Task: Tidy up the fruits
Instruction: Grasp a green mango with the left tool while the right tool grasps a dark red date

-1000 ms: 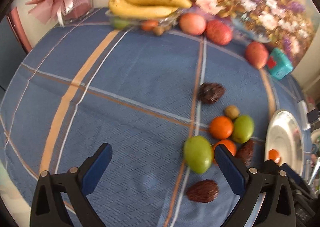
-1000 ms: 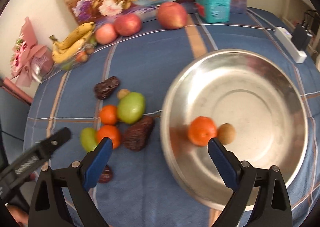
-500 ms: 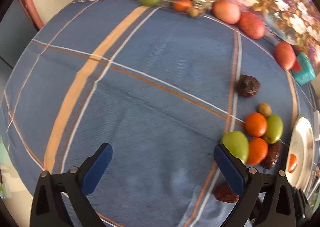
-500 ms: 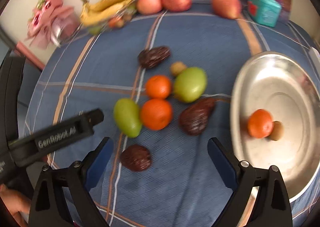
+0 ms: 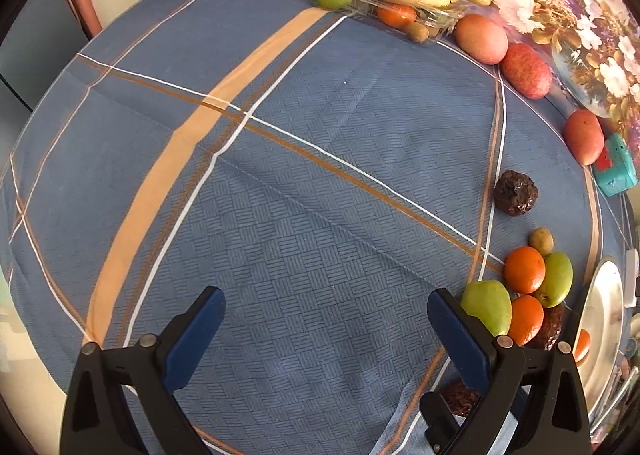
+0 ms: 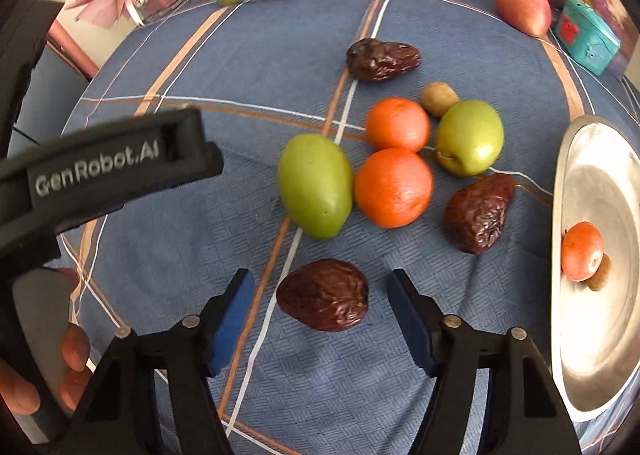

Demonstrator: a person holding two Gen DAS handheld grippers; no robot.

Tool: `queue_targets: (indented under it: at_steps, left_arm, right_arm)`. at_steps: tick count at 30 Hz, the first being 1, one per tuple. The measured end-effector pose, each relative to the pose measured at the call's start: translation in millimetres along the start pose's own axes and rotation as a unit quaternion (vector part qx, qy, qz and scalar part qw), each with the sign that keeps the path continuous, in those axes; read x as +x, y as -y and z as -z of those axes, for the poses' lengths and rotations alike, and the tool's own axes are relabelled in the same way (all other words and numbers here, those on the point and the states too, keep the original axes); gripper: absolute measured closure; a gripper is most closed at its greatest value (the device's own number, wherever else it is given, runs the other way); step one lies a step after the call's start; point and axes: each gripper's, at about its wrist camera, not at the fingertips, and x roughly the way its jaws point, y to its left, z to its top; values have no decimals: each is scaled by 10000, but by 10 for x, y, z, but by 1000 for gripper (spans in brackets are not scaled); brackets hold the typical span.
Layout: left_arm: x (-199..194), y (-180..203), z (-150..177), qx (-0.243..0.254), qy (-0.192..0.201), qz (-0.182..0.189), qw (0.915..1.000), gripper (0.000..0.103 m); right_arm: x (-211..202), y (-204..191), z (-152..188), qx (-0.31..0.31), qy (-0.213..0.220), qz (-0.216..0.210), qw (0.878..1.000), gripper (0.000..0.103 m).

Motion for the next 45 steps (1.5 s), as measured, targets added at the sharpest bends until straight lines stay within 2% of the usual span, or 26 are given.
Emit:
queue_targets:
  at_steps: [1, 5, 9, 13, 17, 24, 26, 29, 33, 36, 45]
  left_arm:
    - [-6, 5, -3, -1, 6, 8, 10000, 1]
    - [6, 26, -48, 10, 36, 57, 10000, 1]
    - [-10, 57, -81, -24, 78, 121, 9999, 1]
    - [-36, 53, -103, -67, 154, 349, 9992, 2]
    - [-53, 171, -97, 117, 156, 574, 9982, 13]
    - [-1, 348, -82, 89, -159, 1490, 9887, 29]
    - [-1, 412, -65, 188, -195, 1545, 9876, 40]
    - [29, 532, -44, 331, -284, 1646, 9854, 51]
    - [62, 656, -26, 494, -344, 1656, 9844, 52]
    - [62, 717, -20, 607, -353, 1616, 9843, 57]
    - [114, 722, -17, 585, -381, 1555, 9854, 63]
  right_arm:
    - [10, 14, -43, -3, 9, 15, 10000, 47]
    - [8, 27, -49, 16, -31, -33, 10000, 57]
    - [-16, 19, -18, -22, -48, -115, 9999, 57]
    - [-107, 50, -41, 35, 87, -216, 9997, 57]
    - [-274, 170, -75, 239, 368, -108, 9990, 57]
    - [-547, 574, -75, 912, 771, -53, 9928, 57]
    - [-601, 676, -70, 1106, 830, -72, 9904, 57]
    - [-643, 787, -49, 1341, 876, -152, 9870, 57]
    - [-661, 870, -64, 1536, 930, -214, 9835, 57]
    - [-696, 917, -55, 1641, 975, -268, 9812, 57]
    - [-746, 949, -36, 1688, 1039, -337, 9796, 57]
